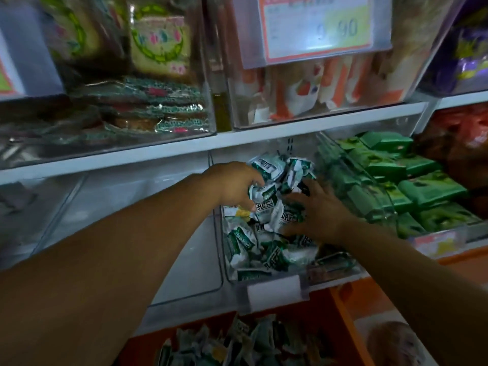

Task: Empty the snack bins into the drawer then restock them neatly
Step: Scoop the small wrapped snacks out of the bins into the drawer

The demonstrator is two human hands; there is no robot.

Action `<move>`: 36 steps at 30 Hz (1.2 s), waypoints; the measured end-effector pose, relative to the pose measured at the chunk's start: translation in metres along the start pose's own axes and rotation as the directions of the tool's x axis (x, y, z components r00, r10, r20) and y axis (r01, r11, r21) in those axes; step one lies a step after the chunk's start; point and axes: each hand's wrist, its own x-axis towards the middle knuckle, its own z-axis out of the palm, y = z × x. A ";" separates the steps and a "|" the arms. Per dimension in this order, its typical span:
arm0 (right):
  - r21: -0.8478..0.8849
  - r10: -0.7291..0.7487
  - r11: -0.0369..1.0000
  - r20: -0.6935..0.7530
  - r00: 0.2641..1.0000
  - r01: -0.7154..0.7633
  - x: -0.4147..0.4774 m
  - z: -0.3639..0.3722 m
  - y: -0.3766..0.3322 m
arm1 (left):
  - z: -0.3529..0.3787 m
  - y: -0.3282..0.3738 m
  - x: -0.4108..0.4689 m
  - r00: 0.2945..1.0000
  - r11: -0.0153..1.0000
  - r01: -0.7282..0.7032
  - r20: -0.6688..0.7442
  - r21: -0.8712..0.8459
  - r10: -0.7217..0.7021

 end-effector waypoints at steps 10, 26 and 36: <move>0.061 0.015 0.998 -0.033 0.999 -0.013 -0.006 0.006 0.002 | 0.007 0.000 0.018 0.998 0.996 0.000 0.056 0.090 -0.005; 0.299 0.070 0.954 -0.113 0.991 -0.033 -0.017 -0.003 -0.002 | 0.010 0.008 -0.009 0.964 0.984 -0.010 -0.263 -0.180 -0.038; 0.389 -0.022 0.904 -0.373 0.928 0.178 -0.110 -0.034 -0.037 | 0.001 0.045 -0.114 0.878 0.888 -0.108 -0.462 -0.447 -0.125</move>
